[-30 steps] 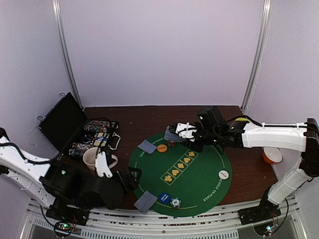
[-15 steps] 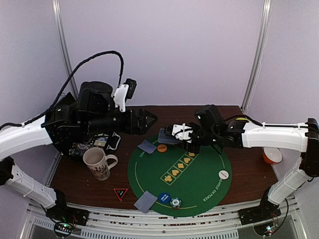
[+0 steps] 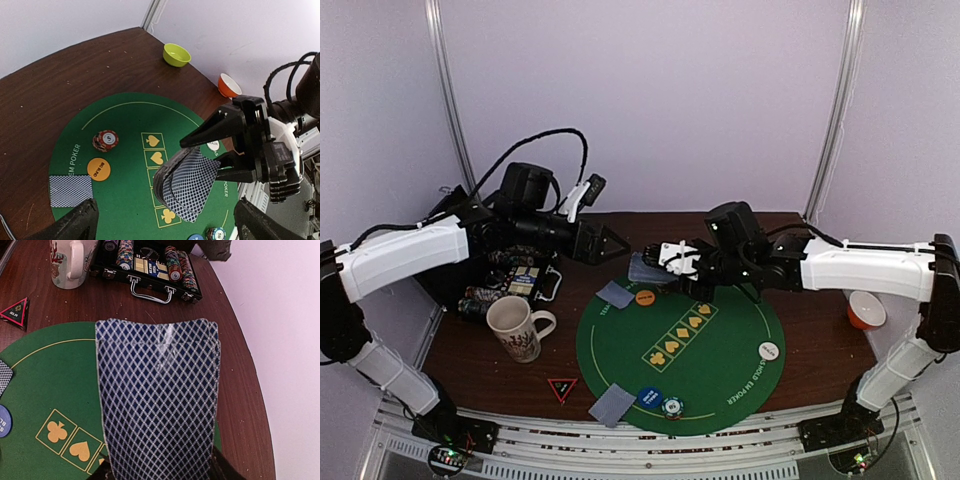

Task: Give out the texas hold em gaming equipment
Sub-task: Pick up the poker card from the face-down deck piles.

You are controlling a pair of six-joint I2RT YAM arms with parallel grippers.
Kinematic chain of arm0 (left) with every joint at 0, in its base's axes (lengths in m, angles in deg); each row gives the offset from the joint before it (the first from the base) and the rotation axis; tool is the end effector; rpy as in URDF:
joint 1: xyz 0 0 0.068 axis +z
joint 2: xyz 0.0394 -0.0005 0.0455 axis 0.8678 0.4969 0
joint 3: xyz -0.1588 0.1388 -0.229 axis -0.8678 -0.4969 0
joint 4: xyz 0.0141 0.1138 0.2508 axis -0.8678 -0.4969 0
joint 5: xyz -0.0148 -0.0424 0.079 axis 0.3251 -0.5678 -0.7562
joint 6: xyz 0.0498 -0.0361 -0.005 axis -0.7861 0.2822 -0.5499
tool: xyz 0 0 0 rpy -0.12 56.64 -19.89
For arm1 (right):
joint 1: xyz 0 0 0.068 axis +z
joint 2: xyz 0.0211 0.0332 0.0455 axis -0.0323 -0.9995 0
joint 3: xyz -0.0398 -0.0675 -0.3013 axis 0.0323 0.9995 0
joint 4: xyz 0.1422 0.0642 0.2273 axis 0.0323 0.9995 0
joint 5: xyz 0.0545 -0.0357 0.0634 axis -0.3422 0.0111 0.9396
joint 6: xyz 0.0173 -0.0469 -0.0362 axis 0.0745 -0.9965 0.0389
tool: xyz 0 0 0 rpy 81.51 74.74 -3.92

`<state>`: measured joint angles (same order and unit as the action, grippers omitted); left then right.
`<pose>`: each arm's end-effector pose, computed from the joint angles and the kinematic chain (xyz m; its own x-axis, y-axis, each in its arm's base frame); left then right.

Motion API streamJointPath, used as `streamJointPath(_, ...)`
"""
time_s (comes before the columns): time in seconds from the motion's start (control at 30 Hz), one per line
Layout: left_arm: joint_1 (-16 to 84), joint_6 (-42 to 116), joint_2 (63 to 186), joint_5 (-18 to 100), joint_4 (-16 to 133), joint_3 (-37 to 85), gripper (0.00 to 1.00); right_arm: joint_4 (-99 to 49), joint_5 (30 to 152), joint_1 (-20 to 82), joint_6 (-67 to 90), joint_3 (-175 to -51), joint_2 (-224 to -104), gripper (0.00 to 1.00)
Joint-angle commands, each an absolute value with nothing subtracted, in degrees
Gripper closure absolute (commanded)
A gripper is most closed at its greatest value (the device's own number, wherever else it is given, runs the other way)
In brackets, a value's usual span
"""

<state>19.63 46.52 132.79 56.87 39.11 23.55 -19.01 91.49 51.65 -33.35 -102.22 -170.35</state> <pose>0.2581 -0.2460 0.3624 -0.6618 0.1266 -0.7389 0.6681 0.5466 -0.5048 0.2369 0.2903 0.3132 0.2689 -0.6295 -0.7289 -0.8504 0.2001 -0.4865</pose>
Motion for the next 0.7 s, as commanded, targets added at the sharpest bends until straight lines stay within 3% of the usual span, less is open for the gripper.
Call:
streamJointPath(0.0,20.04,43.69,133.19,63.81,45.89,20.99,0.02,-18.03,91.88,51.66,-33.70,-104.72,-171.34,0.54)
streamJointPath(0.43,18.69,46.71,140.78,60.44,48.68,21.72,0.06,-18.69,91.98,51.65,-34.29,-105.88,-174.11,0.54)
streamJointPath(0.67,17.93,45.31,144.34,57.78,46.76,23.47,0.19,-18.68,92.45,51.60,-34.74,-107.10,-175.26,0.54)
